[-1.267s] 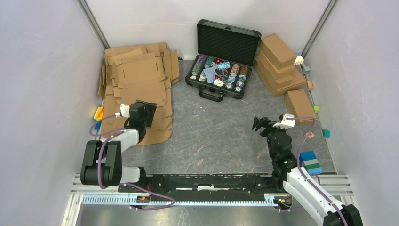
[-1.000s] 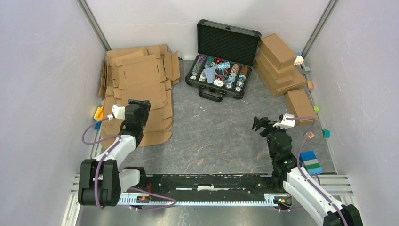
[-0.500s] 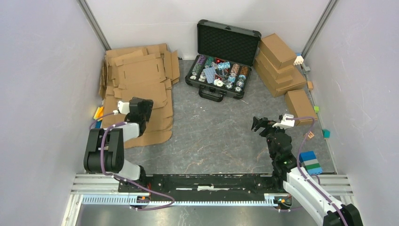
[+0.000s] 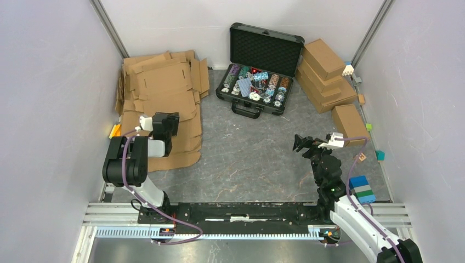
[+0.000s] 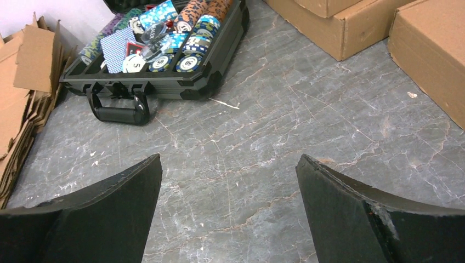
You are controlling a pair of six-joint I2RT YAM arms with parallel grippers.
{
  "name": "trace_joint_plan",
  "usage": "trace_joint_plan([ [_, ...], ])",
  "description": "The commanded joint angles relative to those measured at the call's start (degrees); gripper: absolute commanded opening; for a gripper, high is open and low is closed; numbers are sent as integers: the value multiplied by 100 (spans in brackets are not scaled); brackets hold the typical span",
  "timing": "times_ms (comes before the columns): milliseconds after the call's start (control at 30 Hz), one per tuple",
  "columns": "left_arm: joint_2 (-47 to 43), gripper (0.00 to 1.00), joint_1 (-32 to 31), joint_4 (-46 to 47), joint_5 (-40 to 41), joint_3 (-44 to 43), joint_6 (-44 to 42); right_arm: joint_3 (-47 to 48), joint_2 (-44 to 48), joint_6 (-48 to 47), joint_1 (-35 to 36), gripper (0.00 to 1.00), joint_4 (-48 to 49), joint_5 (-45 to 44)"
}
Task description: Fold the paper box
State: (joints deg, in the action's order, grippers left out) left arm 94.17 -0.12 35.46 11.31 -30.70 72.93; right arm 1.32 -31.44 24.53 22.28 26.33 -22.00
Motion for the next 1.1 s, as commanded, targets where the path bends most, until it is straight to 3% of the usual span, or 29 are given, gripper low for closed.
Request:
trace_joint_plan([
  [0,68,59,3,869,2,205,135,-354,91,-95,5,97,422,184],
  [300,-83,37,242,1277,-72,170,-195,-438,79,-141,12,97,637,368],
  [633,93,35,417,1382,-286,44,-22,-524,41,-211,13,94,907,654],
  [767,212,25,487,1582,-368,31,50,-524,38,-209,13,93,918,653],
  [867,273,4,519,1613,-498,-50,16,-520,59,-221,12,93,918,648],
  [1067,75,2,521,1525,-473,-12,-111,-535,112,-241,13,93,918,644],
])
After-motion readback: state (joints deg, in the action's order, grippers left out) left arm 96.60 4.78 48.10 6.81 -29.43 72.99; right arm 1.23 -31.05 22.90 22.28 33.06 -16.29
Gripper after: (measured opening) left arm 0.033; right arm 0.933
